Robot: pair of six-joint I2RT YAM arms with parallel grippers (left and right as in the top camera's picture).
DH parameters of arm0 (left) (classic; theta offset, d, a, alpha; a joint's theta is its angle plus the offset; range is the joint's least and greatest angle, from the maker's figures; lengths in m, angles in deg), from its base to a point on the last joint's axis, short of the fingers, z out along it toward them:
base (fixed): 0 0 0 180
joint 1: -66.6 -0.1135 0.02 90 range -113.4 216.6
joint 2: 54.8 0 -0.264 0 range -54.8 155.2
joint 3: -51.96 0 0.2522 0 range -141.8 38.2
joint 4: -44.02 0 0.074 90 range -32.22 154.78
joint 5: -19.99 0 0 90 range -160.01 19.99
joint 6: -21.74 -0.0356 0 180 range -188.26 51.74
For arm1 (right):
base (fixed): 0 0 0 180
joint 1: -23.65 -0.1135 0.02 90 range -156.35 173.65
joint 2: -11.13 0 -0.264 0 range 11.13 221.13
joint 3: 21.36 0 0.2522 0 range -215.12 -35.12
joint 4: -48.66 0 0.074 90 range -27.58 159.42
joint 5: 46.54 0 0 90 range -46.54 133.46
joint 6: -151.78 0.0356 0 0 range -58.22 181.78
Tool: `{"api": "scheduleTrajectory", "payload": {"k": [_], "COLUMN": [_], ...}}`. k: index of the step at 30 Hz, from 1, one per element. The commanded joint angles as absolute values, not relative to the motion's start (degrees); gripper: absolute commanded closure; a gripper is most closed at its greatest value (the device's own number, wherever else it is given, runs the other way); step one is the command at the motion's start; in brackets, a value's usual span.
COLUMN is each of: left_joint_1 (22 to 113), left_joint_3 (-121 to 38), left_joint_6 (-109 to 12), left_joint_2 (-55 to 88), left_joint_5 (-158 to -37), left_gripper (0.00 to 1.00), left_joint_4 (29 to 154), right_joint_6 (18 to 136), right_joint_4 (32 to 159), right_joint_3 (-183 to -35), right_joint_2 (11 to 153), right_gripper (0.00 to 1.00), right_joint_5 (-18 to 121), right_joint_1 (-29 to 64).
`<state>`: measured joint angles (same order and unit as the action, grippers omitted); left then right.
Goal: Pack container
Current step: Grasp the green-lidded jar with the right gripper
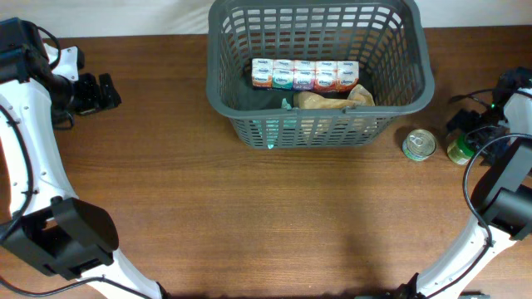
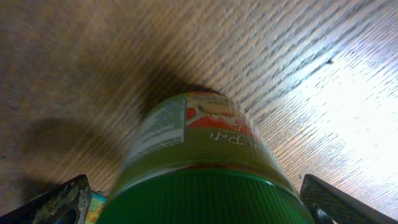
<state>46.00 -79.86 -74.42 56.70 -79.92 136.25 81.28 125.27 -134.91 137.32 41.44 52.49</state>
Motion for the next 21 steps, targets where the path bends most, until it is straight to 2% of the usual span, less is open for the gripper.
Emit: {"api": "scheduleTrajectory", "payload": {"k": [1, 11, 21], "left_joint_1": [45.83, 45.83, 45.83], "left_joint_3": [-79.68, -79.68, -79.68], "left_joint_6": [-73.87, -73.87, -73.87], "left_joint_2": [56.97, 56.97, 56.97], "left_joint_5": [-80.75, -80.73, -80.75], "left_gripper": [0.01, 0.01, 0.01], "left_joint_4": [136.28, 136.28, 136.28], "right_joint_6": [82.07, 82.2, 82.2], "right_joint_4": [124.46, 122.82, 123.04], "right_joint_3": [-133.25, -132.98, -132.98], "right_joint_2": [137.52, 137.52, 137.52], "right_gripper": [0.0, 0.0, 0.08], "right_joint_5": [40.1, 39.82, 40.41], "right_joint_1": [52.71, 54.29, 54.81]}}
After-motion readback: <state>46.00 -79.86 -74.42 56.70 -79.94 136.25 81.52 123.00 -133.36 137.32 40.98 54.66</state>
